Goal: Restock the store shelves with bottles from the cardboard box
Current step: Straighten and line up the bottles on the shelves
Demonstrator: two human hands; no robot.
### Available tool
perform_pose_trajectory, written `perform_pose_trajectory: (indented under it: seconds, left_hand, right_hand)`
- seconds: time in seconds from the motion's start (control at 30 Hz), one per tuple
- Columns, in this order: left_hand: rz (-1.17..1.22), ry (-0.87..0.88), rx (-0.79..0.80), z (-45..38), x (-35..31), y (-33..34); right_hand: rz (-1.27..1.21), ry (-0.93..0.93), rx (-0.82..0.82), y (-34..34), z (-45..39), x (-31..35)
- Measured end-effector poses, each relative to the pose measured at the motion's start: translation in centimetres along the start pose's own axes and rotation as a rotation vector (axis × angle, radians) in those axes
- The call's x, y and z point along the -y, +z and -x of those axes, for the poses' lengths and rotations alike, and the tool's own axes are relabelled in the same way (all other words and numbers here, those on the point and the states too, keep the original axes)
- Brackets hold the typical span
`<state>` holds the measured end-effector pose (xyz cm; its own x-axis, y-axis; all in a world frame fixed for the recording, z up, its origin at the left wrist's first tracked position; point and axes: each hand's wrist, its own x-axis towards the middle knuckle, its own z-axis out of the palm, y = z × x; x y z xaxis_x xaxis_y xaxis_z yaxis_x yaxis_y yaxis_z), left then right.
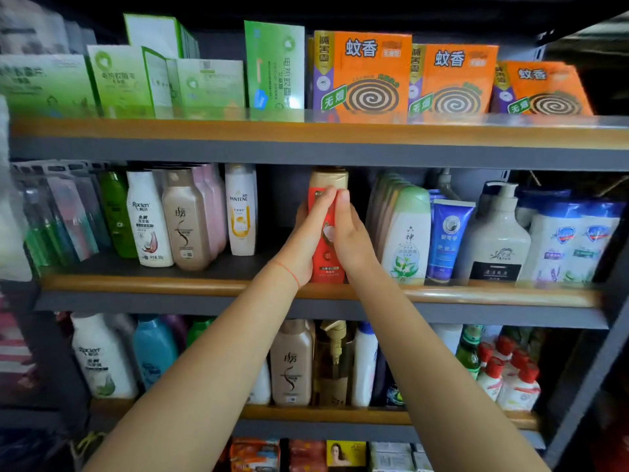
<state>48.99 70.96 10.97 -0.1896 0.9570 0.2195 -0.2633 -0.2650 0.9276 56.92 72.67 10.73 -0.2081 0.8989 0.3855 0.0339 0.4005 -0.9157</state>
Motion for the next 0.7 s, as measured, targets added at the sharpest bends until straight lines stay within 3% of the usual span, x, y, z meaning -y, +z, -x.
perform_pose_trajectory:
  seconds: [0.37,0.7]
  left_hand:
    - [-0.056,-0.017,0.036,-0.1,0.9,1.5]
    - [-0.052,-0.056,0.091,-0.7,1.2,1.8]
  right_hand:
    - [0.137,-0.166,-0.160,-0.8,1.7,0.8]
    - [0.216,-0.305,-0.192,-2.3,5.7,-0.3]
